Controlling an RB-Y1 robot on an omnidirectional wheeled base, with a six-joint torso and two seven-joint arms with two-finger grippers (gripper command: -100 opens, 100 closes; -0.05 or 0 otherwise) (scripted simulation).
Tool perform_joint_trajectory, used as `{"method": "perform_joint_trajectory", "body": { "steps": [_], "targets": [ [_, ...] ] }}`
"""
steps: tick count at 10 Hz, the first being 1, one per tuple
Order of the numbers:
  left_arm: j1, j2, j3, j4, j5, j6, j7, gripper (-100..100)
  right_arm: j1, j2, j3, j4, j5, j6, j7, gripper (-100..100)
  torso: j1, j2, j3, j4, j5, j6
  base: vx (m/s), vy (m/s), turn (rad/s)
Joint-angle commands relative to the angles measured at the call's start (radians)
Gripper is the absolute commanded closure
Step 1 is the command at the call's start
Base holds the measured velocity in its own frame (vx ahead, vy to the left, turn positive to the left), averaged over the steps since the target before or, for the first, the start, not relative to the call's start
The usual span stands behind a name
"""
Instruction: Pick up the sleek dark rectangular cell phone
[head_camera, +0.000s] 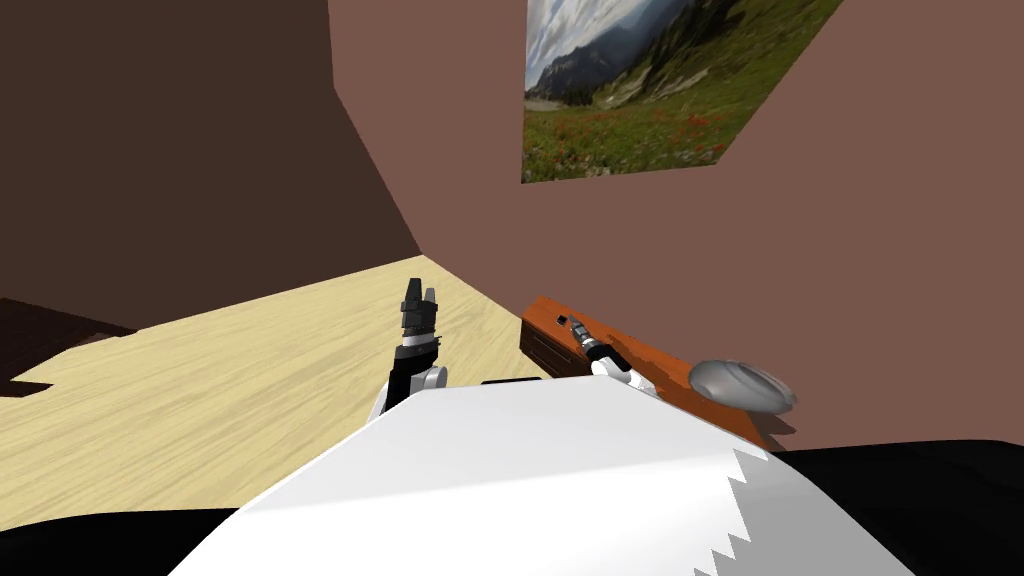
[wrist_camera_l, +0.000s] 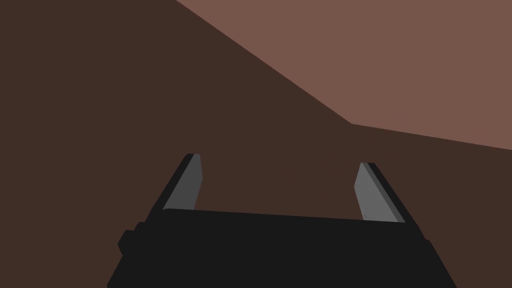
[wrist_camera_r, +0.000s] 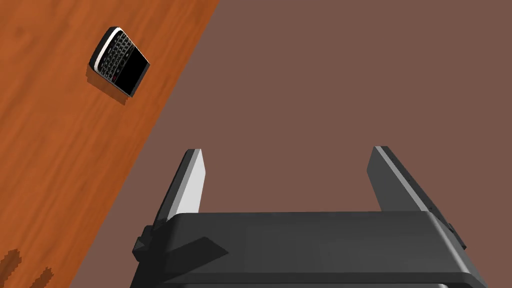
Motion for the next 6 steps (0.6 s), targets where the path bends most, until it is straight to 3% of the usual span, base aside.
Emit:
{"method": "perform_joint_trajectory", "body": {
  "steps": [1, 2, 3, 4, 5, 6],
  "targets": [
    [0.0, 0.0, 0.0, 0.0, 0.0, 0.0, 0.0, 0, 0.001, -0.011, 0.009, 0.026, -0.029, 0.021, 0.017, -100, 0.0, 0.0, 0.0, 0.0, 0.0, 0.0, 0.004, -0.01, 0.143],
    [0.0, 0.0, 0.0, 0.0, 0.0, 0.0, 0.0, 0, -0.01, -0.039, 0.032, 0.076, -0.068, 0.055, 0.04, -100, 0.0, 0.0, 0.0, 0.0, 0.0, 0.001, 0.01, -0.005, 0.291],
    [0.0, 0.0, 0.0, 0.0, 0.0, 0.0, 0.0, 0, -0.01, -0.039, 0.032, 0.076, -0.075, 0.055, 0.04, -100, 0.0, -0.001, 0.0, 0.0, 0.0, 0.0, 0.015, -0.011, 0.144],
    [0.0, 0.0, 0.0, 0.0, 0.0, 0.0, 0.0, 0, -0.021, -0.065, 0.056, 0.126, -0.115, 0.089, 0.063, -100, 0.0, -0.001, -0.001, 0.0, 0.0, 0.001, 0.019, -0.004, 0.25],
    [0.0, 0.0, 0.0, 0.0, 0.0, 0.0, 0.0, 0, -0.021, -0.065, 0.056, 0.126, -0.119, 0.09, 0.063, -100, 0.0, -0.001, -0.001, 0.0, 0.0, 0.0, 0.024, -0.011, 0.145],
    [0.0, 0.0, 0.0, 0.0, 0.0, 0.0, 0.0, 0, -0.03, -0.09, 0.081, 0.175, -0.161, 0.122, 0.085, -100, 0.0, -0.002, -0.001, 0.0, 0.0, 0.001, 0.038, -0.003, 0.278]
  ]
}}
